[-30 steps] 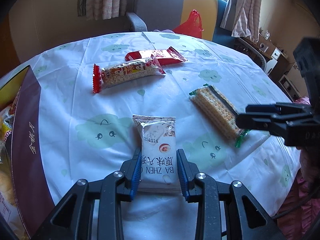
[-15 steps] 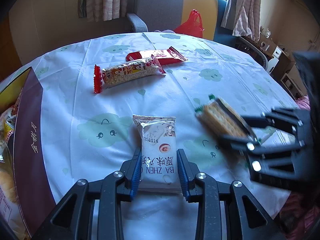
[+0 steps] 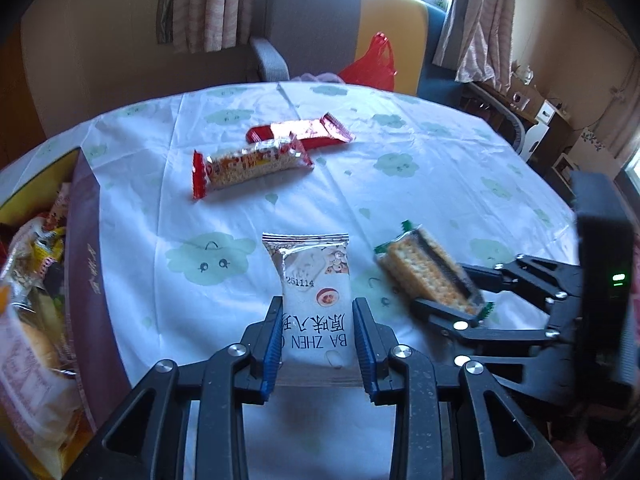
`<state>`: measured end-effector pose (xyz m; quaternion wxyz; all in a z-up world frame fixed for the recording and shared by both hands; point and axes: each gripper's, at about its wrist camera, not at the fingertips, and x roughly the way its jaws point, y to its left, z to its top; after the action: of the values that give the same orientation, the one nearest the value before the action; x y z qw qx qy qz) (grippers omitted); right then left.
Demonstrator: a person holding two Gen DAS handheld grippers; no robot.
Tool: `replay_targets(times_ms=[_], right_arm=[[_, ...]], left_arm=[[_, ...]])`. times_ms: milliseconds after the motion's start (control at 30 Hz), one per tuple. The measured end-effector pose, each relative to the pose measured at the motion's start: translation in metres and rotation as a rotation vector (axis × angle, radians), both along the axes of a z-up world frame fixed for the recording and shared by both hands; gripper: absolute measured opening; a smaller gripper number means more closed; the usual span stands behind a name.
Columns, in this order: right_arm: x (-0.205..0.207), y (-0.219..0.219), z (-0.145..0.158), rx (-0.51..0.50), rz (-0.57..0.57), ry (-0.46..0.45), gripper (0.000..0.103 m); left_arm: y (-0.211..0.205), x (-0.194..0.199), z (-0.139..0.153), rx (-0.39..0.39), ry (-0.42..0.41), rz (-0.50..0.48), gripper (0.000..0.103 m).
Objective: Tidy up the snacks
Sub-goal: 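Grasp the green-ended cracker pack with the right gripper while the left gripper holds the white packet, then carry the white packet into the gold tin and open the left gripper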
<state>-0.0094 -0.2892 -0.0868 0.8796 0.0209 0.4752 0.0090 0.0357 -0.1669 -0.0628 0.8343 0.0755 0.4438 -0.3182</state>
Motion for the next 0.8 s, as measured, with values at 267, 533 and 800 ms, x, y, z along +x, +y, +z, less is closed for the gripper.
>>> replay_targets(times_ms=[267, 533, 800], right_arm=[[-0.002, 0.003, 0.000, -0.022, -0.004, -0.017, 0.048], [-0.004, 0.003, 0.000, -0.021, -0.012, -0.024, 0.048], [-0.004, 0.003, 0.000, -0.022, -0.021, -0.022, 0.048]], left_arm=[[0.064, 0.002, 0.053, -0.088, -0.059, 0.122, 0.033], [0.206, 0.034, 0.081, -0.103, -0.095, 0.463, 0.033], [0.310, 0.051, 0.043, -0.116, 0.052, 0.735, 0.033]])
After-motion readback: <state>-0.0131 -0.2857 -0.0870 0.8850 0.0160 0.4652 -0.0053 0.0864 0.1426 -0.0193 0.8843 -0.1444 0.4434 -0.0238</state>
